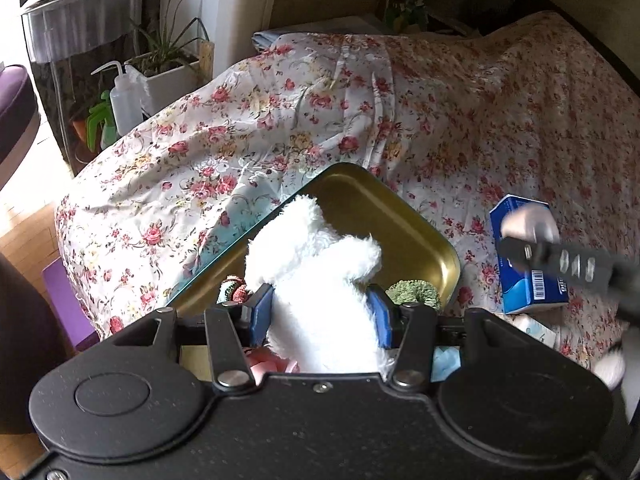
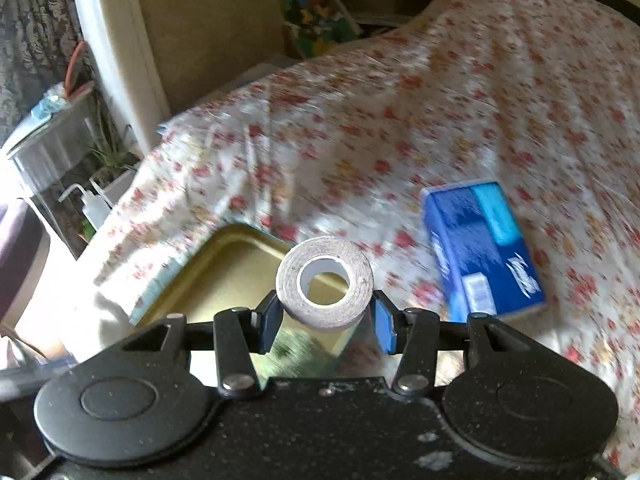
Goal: Organize soft objects
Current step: 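Carry the plush toy into the tin with the left tool while the right tool drops the tape roll in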
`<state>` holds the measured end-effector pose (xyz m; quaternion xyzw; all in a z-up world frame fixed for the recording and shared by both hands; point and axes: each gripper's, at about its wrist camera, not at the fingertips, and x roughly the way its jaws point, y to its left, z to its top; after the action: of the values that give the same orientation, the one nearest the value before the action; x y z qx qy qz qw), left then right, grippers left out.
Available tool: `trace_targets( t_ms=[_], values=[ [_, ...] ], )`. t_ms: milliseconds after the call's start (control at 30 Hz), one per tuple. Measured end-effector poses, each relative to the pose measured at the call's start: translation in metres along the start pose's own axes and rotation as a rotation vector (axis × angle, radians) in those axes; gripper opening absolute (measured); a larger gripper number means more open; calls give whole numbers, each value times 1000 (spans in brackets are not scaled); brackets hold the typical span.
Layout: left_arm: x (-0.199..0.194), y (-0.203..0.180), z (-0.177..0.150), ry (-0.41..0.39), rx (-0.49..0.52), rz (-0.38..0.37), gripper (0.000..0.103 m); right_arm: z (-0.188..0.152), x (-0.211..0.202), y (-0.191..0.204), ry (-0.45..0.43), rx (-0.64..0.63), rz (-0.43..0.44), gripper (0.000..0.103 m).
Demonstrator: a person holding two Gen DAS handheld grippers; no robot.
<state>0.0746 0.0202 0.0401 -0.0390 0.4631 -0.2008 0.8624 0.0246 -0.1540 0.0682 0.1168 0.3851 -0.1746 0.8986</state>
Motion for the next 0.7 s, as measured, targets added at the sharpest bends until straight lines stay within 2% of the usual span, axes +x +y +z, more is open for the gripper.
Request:
trace_targets(
  t_ms=[267, 367, 467, 700],
  values=[
    [-1, 3, 3, -5, -29, 7, 53, 33, 17, 39, 21, -12, 50, 47],
    [-1, 4, 5, -3, -46, 12, 59, 39, 26, 48, 29, -14, 63, 48],
    [-1, 5, 4, -5, -49, 18, 60, 42, 36, 52, 43, -2, 74, 58],
    [-2, 5, 2, 2, -44, 16, 60, 36, 45, 52, 61, -5, 46, 58]
  ],
)
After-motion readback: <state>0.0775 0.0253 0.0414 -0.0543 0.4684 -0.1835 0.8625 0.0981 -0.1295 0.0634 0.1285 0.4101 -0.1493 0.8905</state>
